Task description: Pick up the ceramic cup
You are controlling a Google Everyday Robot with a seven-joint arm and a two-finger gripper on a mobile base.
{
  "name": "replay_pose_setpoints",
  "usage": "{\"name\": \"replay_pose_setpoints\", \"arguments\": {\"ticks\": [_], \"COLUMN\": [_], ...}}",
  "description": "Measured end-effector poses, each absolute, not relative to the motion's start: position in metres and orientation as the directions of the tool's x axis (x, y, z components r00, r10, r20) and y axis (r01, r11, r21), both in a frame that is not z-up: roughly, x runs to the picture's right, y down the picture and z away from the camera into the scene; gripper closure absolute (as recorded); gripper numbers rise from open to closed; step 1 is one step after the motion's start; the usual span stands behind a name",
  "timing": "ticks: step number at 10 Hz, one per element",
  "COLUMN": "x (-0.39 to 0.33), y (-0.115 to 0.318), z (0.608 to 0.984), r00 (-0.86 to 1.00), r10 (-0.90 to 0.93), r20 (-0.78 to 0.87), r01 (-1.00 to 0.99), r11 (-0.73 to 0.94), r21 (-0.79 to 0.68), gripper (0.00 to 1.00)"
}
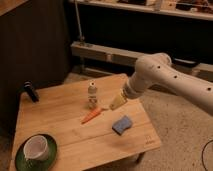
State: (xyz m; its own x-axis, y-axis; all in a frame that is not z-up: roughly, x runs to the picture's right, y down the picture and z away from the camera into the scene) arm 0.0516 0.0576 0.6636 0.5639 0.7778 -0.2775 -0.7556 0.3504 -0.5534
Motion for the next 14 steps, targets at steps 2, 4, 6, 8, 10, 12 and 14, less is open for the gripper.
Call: {"name": "replay_pose_setpoints", "arguments": {"ticks": [2, 4, 6, 8, 10, 12, 14], "x": [0.007, -0.032, -0.081, -0.134, -0.195, -0.251, -0.290], "y": [0.075, 0.095, 0.116, 0.132, 0.147, 0.153, 0.150], "z": [0.630, 0.602, 0.574, 0.551, 0.533, 0.531, 0.541], "r00": [0.594, 0.629, 0.677, 0.729, 0.786, 0.837, 0.868], "r10": [0.769, 0.751, 0.718, 0.674, 0.612, 0.542, 0.492], "r20": [-0.237, -0.201, -0.162, -0.122, -0.086, -0.069, -0.069], "r01": [-0.721, -0.686, -0.639, -0.585, -0.520, -0.453, -0.406], "r11": [0.378, 0.414, 0.464, 0.521, 0.580, 0.618, 0.622], "r21": [-0.581, -0.598, -0.613, -0.622, -0.627, -0.643, -0.669], "gripper": [0.20, 0.20, 0.20, 0.20, 0.20, 0.20, 0.20]}}
